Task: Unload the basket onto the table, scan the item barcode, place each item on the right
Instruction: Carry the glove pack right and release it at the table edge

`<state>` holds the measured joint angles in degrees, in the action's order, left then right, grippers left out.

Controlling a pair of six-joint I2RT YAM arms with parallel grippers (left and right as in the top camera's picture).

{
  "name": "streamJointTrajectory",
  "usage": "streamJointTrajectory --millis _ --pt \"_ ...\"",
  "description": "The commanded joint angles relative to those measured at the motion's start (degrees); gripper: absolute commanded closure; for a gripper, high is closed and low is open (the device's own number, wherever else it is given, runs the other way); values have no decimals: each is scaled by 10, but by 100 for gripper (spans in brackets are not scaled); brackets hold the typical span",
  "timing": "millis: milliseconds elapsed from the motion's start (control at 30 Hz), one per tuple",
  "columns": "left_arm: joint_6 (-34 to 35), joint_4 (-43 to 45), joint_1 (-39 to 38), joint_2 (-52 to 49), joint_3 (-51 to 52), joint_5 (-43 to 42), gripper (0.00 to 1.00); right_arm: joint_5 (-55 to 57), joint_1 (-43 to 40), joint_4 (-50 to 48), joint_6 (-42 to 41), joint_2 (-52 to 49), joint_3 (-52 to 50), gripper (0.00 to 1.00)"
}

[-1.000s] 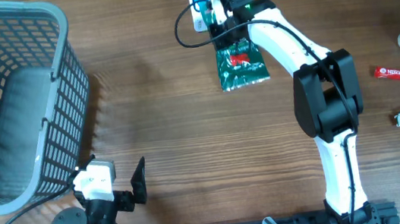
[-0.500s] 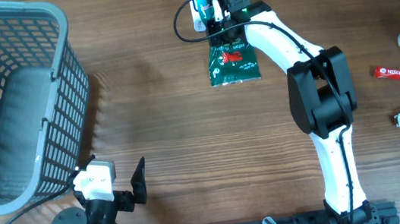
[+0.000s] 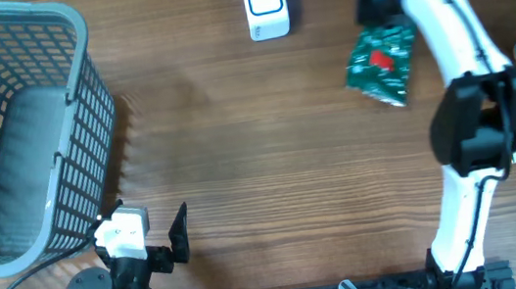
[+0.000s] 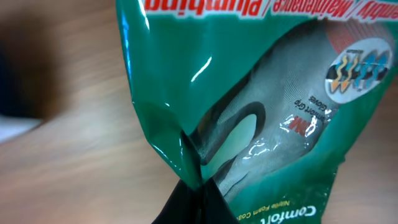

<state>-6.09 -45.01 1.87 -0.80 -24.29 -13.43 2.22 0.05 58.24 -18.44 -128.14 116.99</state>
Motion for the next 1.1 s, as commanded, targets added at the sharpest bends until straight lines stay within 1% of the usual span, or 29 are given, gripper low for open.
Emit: streamJointTrajectory --millis 0,133,167,233,267,300,367,500,533,600,900,1067 --pt "6 1 -3 4 3 -7 0 31 -81 -41 -11 -10 -25 96" --pt "6 1 -3 4 3 -7 0 30 -155 -58 -11 -38 -30 96" --pt "6 1 -3 4 3 -7 0 34 -177 -59 -11 -41 -30 79" --pt "6 1 -3 4 3 -7 0 39 -203 -61 -10 -39 -28 25" --pt "6 1 -3 4 3 -7 0 38 -217 -57 -9 -37 -24 6" --pt "6 1 -3 4 3 -7 0 38 -228 -47 -9 -32 -17 1" --pt "6 1 -3 4 3 -7 0 7 -243 -31 -8 -6 -7 0" --pt "6 1 -3 4 3 -7 0 -103 -236 -35 -8 71 -3 0" --pt "6 1 -3 4 3 -7 0 -150 -224 -33 -5 113 -3 0" --pt "6 1 -3 4 3 -7 0 -192 -198 -21 4 182 -3 0" --pt "6 1 -3 4 3 -7 0 -201 -59 54 2 482 -3 0" --pt "6 1 -3 4 3 -7 0 -201 -51 55 2 579 -3 0"
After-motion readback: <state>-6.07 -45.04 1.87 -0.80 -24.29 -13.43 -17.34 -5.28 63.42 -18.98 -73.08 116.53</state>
